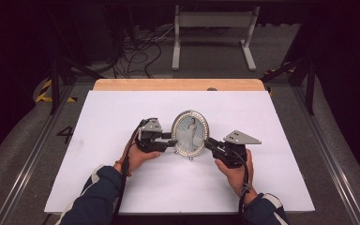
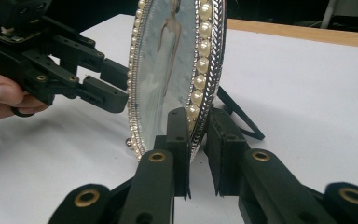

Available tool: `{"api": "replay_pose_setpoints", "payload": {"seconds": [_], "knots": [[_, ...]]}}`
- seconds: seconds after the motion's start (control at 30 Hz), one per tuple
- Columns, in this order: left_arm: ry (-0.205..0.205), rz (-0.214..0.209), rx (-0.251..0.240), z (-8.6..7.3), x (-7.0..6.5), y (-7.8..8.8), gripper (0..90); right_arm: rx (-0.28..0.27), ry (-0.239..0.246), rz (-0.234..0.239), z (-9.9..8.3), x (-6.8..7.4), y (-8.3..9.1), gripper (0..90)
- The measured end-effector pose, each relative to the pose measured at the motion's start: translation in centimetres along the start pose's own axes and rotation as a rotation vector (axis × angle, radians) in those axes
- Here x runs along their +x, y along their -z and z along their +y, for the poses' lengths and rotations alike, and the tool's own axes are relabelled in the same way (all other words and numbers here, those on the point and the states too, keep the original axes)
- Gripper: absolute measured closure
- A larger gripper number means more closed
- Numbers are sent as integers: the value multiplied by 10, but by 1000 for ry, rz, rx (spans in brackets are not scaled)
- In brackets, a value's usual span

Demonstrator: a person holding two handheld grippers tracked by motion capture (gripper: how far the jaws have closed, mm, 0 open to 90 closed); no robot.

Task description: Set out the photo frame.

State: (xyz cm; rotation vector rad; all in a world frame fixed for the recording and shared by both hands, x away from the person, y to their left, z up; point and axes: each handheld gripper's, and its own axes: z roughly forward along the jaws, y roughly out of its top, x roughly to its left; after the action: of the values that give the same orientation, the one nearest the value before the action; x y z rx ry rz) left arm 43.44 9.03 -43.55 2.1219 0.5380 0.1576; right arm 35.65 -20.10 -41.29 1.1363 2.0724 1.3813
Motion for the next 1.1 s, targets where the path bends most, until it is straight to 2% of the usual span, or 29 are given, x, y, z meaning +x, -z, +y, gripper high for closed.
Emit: {"api": "replay_pose_setpoints", "payload": {"seconds": [0.17, 0.37, 0.5, 0.63, 0.87, 1.1], "knots": [[-13, 16, 6, 1, -4, 1, 604, 1, -7, -4, 0, -2, -1, 788], [-13, 8, 11, -1, -9, 3, 605, -3, -21, -10, 2, -5, -2, 776], [-34, 12, 17, -1, -13, 3, 606, -3, -31, -5, 2, -8, -4, 770], [-35, 22, 15, -2, -16, 4, 624, 1, -28, -8, 3, -8, -7, 766], [-63, 46, 21, -3, -21, 6, 660, 2, -22, -9, 3, -9, -8, 764], [-65, 58, 24, -4, -23, 7, 674, 2, -20, -5, 4, -10, -9, 763]]}}
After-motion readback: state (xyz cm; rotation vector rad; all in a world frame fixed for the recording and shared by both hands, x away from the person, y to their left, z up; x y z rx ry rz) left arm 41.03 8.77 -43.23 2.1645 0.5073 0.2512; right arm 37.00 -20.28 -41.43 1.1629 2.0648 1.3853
